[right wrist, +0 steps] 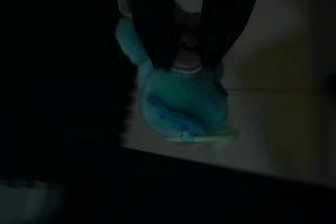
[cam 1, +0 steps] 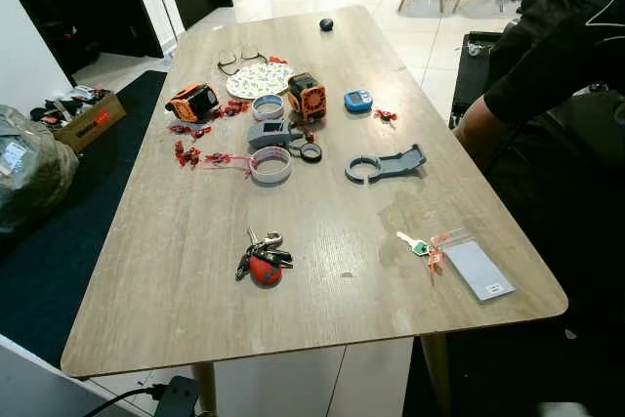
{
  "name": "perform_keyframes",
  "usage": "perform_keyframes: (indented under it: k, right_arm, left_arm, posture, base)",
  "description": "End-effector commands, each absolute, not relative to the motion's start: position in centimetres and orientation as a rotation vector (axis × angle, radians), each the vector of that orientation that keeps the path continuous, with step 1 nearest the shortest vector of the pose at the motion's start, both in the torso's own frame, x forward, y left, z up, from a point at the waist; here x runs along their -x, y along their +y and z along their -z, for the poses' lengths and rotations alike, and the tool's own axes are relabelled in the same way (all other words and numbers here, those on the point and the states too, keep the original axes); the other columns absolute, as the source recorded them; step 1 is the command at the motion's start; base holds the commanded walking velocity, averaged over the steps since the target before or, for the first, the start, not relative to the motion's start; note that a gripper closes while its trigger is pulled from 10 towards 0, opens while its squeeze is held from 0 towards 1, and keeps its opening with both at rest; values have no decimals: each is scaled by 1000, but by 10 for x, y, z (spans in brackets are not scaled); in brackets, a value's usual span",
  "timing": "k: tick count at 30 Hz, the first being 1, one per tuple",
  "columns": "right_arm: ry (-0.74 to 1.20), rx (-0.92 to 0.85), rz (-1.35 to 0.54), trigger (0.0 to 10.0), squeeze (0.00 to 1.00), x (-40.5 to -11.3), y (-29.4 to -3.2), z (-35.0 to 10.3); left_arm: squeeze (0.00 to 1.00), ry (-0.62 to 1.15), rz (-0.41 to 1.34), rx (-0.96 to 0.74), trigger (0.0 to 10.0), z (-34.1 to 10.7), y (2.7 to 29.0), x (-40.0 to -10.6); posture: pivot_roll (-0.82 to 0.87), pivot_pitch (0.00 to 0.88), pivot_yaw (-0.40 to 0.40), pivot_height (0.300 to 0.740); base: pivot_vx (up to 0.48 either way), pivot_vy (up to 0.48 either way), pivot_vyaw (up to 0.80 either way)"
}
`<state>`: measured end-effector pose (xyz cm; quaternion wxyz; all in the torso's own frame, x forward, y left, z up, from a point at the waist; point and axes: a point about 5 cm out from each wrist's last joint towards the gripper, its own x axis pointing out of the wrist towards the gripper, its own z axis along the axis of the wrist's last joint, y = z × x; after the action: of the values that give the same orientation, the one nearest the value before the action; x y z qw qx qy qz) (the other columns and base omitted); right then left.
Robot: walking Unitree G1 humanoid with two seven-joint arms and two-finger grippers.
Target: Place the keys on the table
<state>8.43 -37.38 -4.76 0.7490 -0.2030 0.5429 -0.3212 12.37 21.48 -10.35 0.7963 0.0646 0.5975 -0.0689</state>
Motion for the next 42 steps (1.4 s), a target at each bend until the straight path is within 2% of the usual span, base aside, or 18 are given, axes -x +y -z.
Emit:
perform_keyframes:
  k: [1, 3, 6, 11, 14, 15, 19, 22, 23, 24, 25, 27, 28, 31, 38, 39, 41, 42]
  right_arm:
    - [1132, 454, 787, 10000, 0, -89, -386, 37]
    - [982, 527, 936, 10000, 0, -109, -418, 1]
    - [840, 578, 1034, 10000, 0, -131, -439, -32]
    - [566, 644, 1046, 10000, 0, -178, -447, -79]
    - [140, 623, 736, 10000, 0, -265, -407, -140]
    - [66, 620, 649, 10000, 0, -280, -394, -152]
    - [-42, 587, 478, 10000, 0, -304, -368, -169]
    - [-175, 520, 161, 10000, 0, -334, -308, -191]
    - [-175, 520, 161, 10000, 0, -334, -308, -191]
    - [-197, 486, 39, 10000, 0, -339, -286, -194]
    - [-197, 486, 39, 10000, 0, -339, -286, -194]
    - [-198, 450, -172, 10000, 0, -344, -247, -191]
    - [-198, 450, -172, 10000, 0, -344, -247, -191]
    - [-166, 491, -327, 10000, 0, -348, -212, -180]
    - [-126, 476, -382, 10000, 0, -351, -198, -171]
    - [-107, 472, -388, 10000, 55, -351, -197, -169]
    - [-82, 470, -407, 10000, 1000, -349, -196, -167]
    - [-82, 470, -407, 10000, 1000, -349, -196, -167]
  left_arm:
    - [0, 1284, 137, -146, 10000, 103, 218, -123]
    - [0, 1287, 149, -148, 10000, 103, 218, -123]
    - [0, 1287, 155, -150, 10000, 103, 218, -123]
    - [0, 1288, 168, -160, 10000, 103, 218, -123]
    - [0, 1288, 177, -166, 10000, 103, 218, -124]
    - [0, 1288, 179, -167, 10000, 103, 218, -124]
    - [0, 1289, 182, -168, 10000, 102, 219, -124]
    - [0, 1291, 185, -169, 10000, 102, 219, -124]
    - [0, 1291, 185, -169, 10000, 102, 219, -124]
    - [0, 1291, 186, -169, 10000, 102, 219, -124]
    - [0, 1291, 186, -169, 10000, 102, 219, -124]
    - [0, 1292, 187, -170, 10000, 102, 218, -124]
    - [0, 1292, 187, -170, 10000, 102, 218, -124]
    - [0, 1292, 189, -172, 10000, 102, 218, -125]
    - [0, 1290, 192, -172, 10000, 102, 218, -126]
    - [0, 1290, 193, -171, 10000, 102, 217, -126]
    - [0, 1290, 194, -170, 10000, 102, 217, -126]
    - [0, 1290, 194, -170, 10000, 102, 217, -126]
  posture:
    - [-114, 59, 106, 740]
    - [-125, 66, 114, 740]
    - [-125, 66, 114, 740]
    - [-133, 71, 121, 740]
    - [-132, 68, 119, 740]
    - [-132, 68, 119, 740]
    - [-130, 65, 118, 740]
    - [-124, 58, 114, 740]
    - [-124, 58, 114, 740]
    - [-124, 58, 114, 740]
    - [-124, 58, 114, 740]
    - [-119, 52, 112, 740]
    - [-119, 52, 112, 740]
    - [-119, 48, 114, 740]
    - [-116, 44, 116, 740]
    - [-116, 44, 116, 740]
    - [-116, 44, 116, 740]
    - [-116, 44, 116, 740]
  base:
    - [0, 0, 0]
    - [0, 0, 0]
    - [0, 0, 0]
    - [0, 0, 0]
    - [0, 0, 0]
    - [0, 0, 0]
    - [0, 0, 0]
    - [0, 0, 0]
    - [0, 0, 0]
    - [0, 0, 0]
    - [0, 0, 0]
    - [0, 0, 0]
    - [0, 0, 0]
    - [0, 0, 0]
    - [0, 0, 0]
    - [0, 0, 0]
    - [0, 0, 0]
    - [0, 0, 0]
